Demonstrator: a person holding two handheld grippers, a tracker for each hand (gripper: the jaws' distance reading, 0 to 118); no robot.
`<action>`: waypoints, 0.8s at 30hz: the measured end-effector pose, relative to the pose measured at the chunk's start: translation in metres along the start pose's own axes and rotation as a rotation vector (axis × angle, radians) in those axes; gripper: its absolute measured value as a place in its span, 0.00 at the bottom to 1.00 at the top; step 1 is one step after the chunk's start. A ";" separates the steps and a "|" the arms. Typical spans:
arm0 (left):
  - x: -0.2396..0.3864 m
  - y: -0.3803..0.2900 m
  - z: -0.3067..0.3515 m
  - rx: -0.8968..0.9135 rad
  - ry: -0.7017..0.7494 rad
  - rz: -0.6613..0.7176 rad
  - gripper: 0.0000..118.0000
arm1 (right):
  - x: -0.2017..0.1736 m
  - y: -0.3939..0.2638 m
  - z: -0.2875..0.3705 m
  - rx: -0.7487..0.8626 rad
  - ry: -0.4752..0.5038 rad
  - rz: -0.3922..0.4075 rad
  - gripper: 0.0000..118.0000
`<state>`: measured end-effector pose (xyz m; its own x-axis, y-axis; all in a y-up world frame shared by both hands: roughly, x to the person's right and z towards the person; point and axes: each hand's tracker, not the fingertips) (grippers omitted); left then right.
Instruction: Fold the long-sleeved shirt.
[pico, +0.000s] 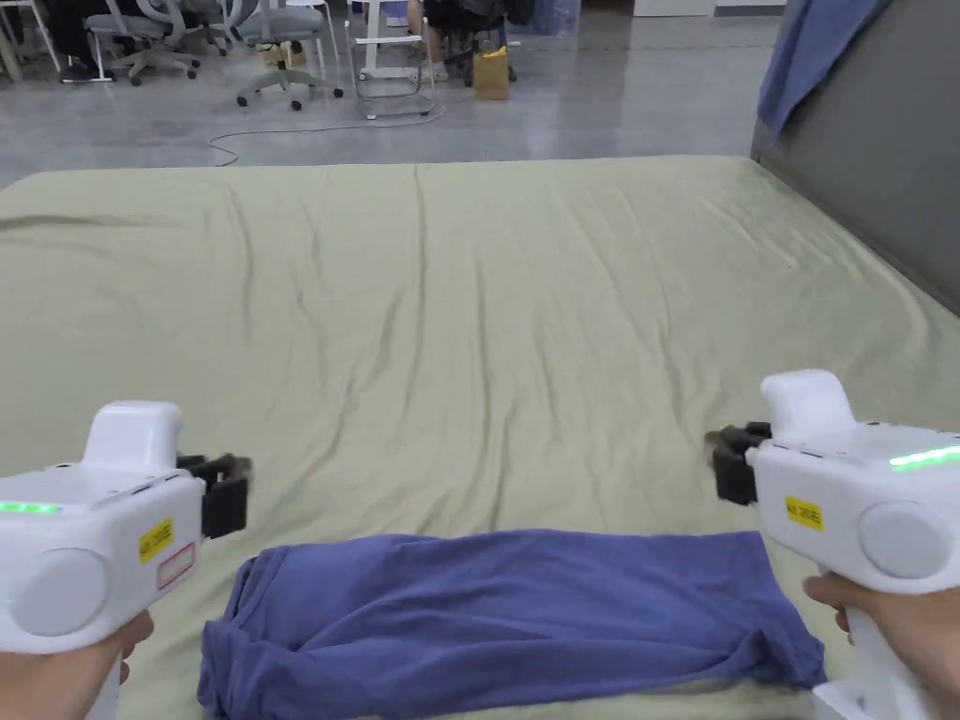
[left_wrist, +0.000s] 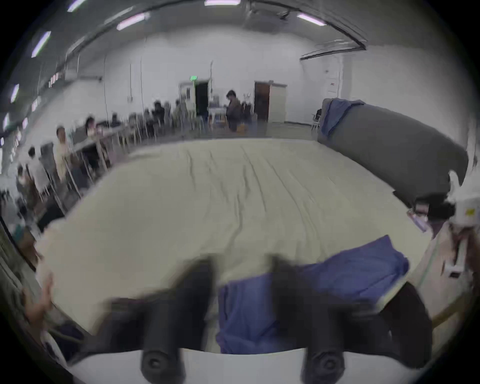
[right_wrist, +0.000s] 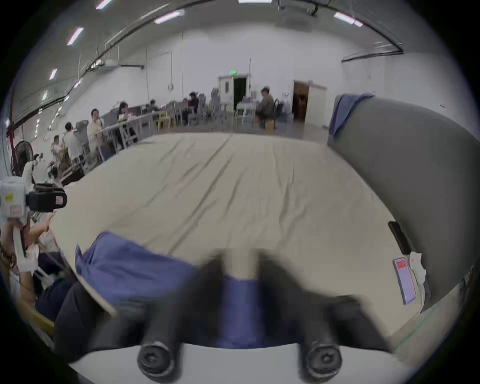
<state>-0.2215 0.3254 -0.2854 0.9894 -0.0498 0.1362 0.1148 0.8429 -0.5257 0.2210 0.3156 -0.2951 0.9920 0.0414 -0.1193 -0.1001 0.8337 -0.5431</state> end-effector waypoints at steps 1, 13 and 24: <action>0.004 -0.001 -0.003 0.009 0.012 0.009 0.00 | -0.007 0.003 -0.003 0.019 -0.062 0.030 0.00; -0.101 -0.051 -0.040 -0.258 -0.412 0.629 0.99 | -0.006 -0.012 -0.015 -0.074 0.070 -0.045 0.00; -0.111 -0.157 -0.104 -0.531 -0.788 0.989 1.00 | -0.016 -0.032 -0.027 -0.152 0.116 -0.053 0.00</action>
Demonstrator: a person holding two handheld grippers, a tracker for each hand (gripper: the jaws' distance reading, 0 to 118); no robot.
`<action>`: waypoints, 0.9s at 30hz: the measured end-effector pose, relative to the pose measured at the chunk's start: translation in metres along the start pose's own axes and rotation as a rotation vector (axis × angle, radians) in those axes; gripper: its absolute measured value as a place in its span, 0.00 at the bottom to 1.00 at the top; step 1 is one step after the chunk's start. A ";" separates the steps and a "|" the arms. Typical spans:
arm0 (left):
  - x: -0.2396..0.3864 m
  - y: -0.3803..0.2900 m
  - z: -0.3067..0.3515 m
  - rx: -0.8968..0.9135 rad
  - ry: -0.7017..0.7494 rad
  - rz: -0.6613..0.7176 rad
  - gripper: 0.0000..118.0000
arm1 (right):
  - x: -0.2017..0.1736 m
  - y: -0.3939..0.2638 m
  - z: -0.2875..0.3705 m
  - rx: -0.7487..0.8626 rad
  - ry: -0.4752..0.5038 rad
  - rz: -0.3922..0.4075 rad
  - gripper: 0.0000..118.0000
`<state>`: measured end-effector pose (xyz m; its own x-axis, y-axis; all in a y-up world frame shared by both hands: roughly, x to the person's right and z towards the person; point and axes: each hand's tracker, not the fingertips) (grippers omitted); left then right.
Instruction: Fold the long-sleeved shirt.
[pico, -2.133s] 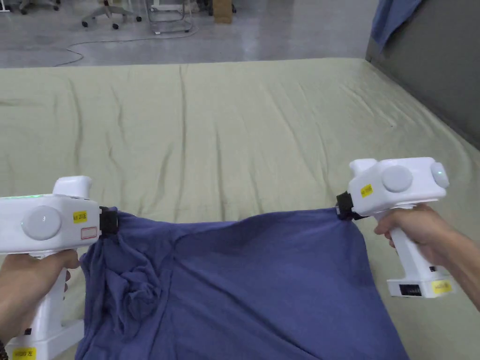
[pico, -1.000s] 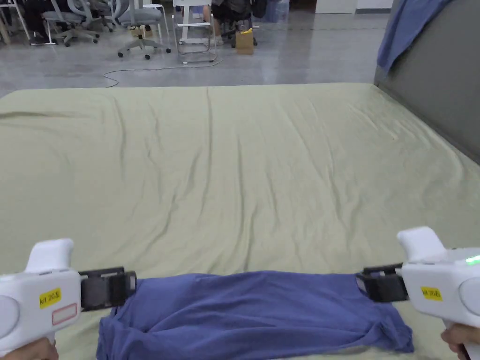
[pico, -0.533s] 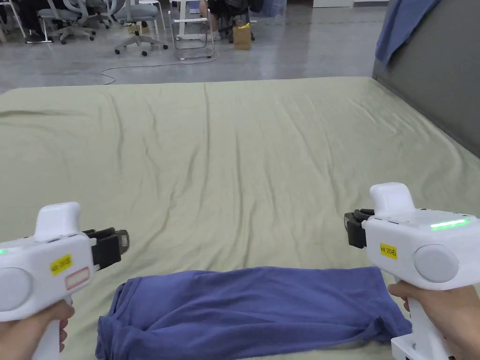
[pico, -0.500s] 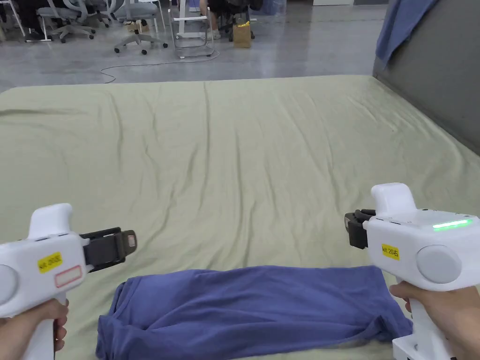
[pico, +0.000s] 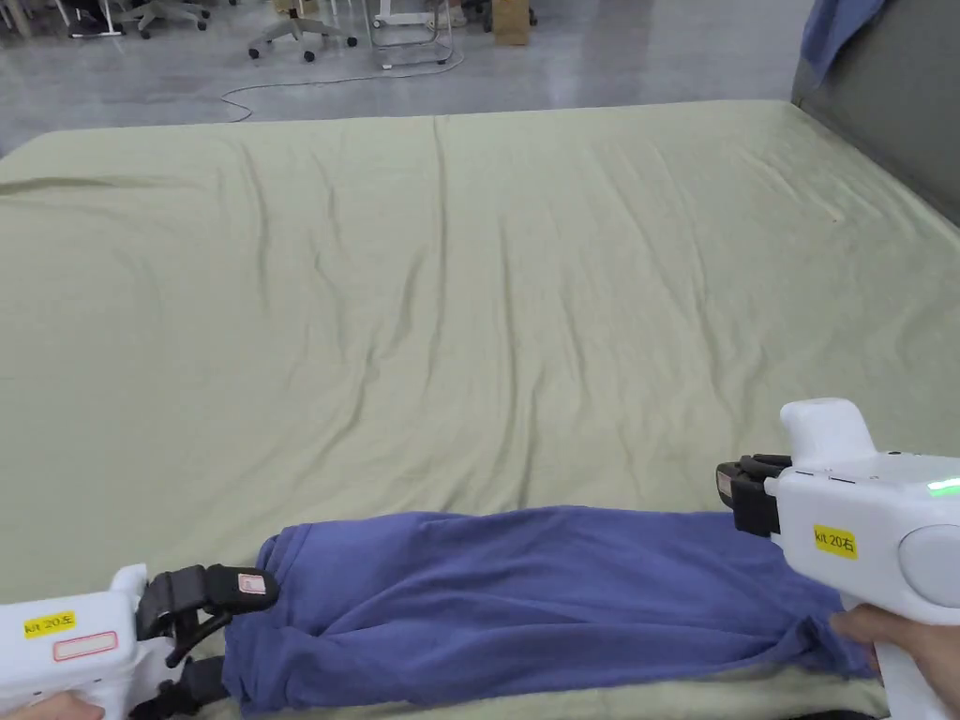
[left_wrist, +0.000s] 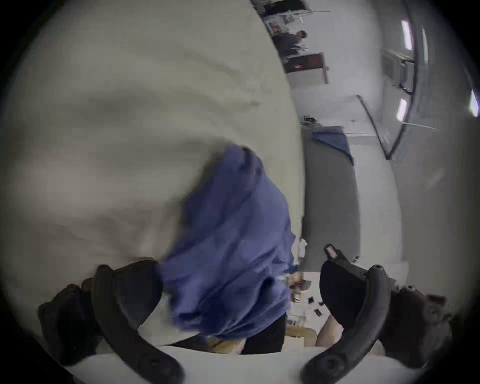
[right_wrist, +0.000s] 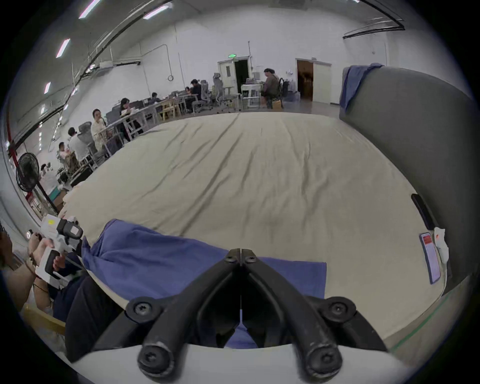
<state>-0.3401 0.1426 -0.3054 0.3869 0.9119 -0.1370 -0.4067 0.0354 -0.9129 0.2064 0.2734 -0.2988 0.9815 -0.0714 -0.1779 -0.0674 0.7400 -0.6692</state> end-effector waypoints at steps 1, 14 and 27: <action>0.004 0.000 -0.010 -0.012 -0.026 -0.030 1.00 | 0.004 -0.002 0.000 -0.003 0.003 -0.003 0.00; 0.030 0.001 -0.066 0.095 0.241 -0.264 0.17 | 0.010 -0.013 -0.006 -0.045 0.006 -0.027 0.00; 0.027 0.018 0.037 0.314 0.190 -0.265 0.17 | 0.009 -0.014 -0.006 -0.045 0.006 -0.015 0.00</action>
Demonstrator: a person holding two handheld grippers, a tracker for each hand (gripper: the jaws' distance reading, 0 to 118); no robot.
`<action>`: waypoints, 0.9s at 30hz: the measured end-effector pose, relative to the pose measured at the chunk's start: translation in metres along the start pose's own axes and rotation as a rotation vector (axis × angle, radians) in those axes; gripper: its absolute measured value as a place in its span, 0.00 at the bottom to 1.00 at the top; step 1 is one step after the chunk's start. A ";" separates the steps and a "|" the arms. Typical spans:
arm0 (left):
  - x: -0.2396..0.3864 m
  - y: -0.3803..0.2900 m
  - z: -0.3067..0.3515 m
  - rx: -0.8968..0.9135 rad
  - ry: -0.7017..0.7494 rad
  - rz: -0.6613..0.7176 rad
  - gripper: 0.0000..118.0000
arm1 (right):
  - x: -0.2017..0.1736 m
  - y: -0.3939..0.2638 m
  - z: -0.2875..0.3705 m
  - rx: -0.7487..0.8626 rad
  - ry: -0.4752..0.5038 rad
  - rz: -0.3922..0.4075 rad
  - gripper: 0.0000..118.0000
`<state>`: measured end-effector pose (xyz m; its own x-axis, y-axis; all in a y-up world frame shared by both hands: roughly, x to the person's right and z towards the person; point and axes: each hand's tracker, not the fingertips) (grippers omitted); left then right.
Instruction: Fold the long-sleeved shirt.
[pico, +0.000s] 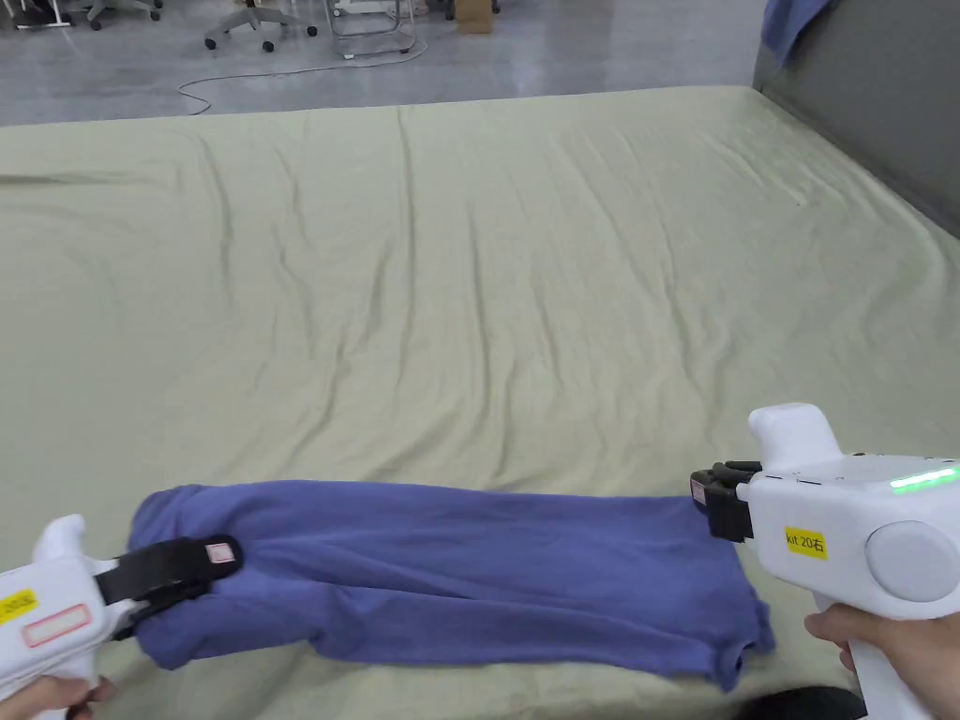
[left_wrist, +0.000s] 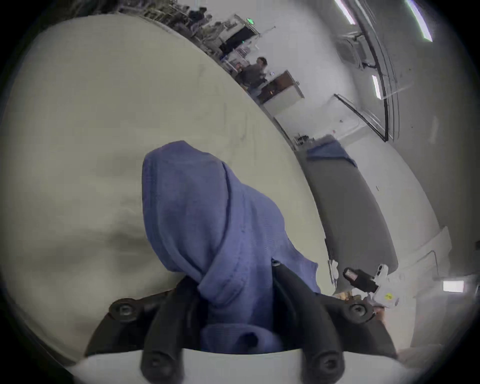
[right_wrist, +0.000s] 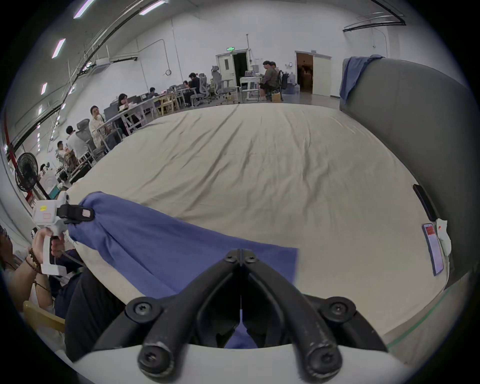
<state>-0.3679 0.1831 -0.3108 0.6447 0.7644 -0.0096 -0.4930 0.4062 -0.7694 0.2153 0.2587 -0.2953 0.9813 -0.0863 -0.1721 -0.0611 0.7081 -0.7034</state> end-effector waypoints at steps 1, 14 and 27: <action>-0.006 0.004 0.014 0.037 0.040 0.008 0.17 | 0.000 0.000 -0.001 -0.001 0.001 0.001 0.00; 0.119 -0.002 0.015 -0.033 0.310 -0.243 0.17 | -0.007 0.004 -0.007 0.002 0.022 0.023 0.00; 0.199 -0.079 -0.194 -0.373 0.263 -0.418 0.77 | 0.007 -0.007 0.009 0.012 0.010 0.019 0.00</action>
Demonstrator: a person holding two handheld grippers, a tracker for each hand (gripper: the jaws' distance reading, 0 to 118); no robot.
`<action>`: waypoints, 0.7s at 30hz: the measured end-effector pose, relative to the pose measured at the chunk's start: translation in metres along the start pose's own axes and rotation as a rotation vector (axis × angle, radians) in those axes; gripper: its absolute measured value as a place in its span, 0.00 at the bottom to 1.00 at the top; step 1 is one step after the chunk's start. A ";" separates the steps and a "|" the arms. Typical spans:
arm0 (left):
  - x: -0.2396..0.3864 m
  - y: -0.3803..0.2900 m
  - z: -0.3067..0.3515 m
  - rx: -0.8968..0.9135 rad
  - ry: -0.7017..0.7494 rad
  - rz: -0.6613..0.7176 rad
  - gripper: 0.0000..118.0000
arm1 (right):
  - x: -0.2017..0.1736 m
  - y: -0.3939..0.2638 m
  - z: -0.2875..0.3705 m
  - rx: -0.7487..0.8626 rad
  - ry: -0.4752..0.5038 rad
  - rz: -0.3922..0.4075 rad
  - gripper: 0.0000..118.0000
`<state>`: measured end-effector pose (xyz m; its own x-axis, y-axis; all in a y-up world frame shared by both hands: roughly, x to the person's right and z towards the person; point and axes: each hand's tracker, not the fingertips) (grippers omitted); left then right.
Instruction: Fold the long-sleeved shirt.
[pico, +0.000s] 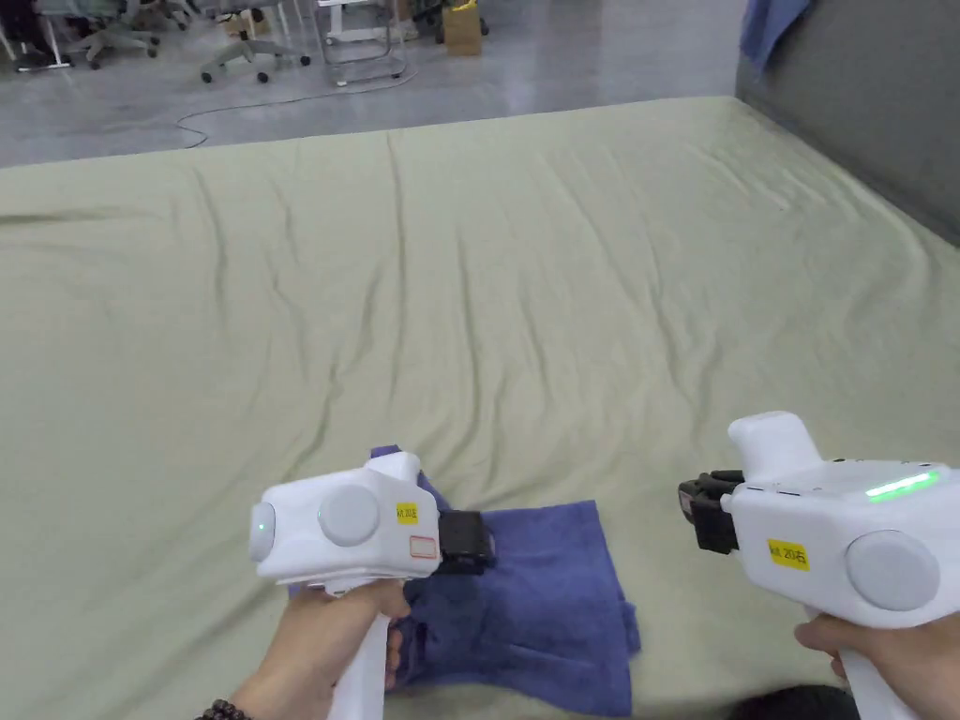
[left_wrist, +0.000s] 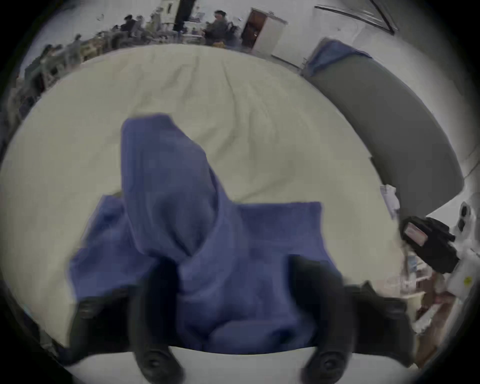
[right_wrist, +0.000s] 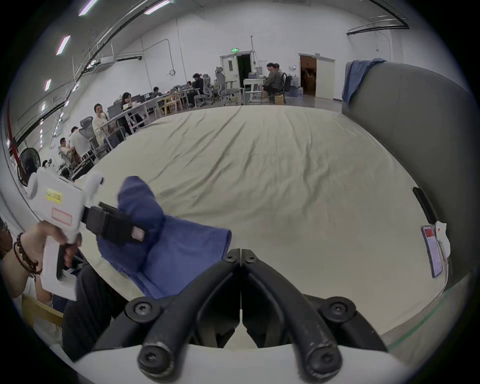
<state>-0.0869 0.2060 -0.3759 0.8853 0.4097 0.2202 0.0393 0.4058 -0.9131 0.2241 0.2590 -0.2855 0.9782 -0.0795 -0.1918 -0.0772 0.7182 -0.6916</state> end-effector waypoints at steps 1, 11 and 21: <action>0.006 -0.002 -0.004 -0.004 -0.066 0.004 0.93 | 0.002 0.000 0.000 -0.001 -0.001 -0.004 0.00; -0.025 0.011 0.090 0.206 -0.269 0.152 0.70 | 0.000 0.001 -0.001 -0.002 0.014 -0.016 0.00; -0.004 0.004 0.020 0.196 0.121 -0.158 0.00 | -0.005 0.000 -0.007 -0.018 0.021 -0.011 0.00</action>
<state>-0.0993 0.2220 -0.3739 0.9245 0.2332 0.3015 0.1013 0.6122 -0.7842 0.2182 0.2544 -0.2891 0.9747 -0.1022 -0.1986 -0.0699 0.7049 -0.7058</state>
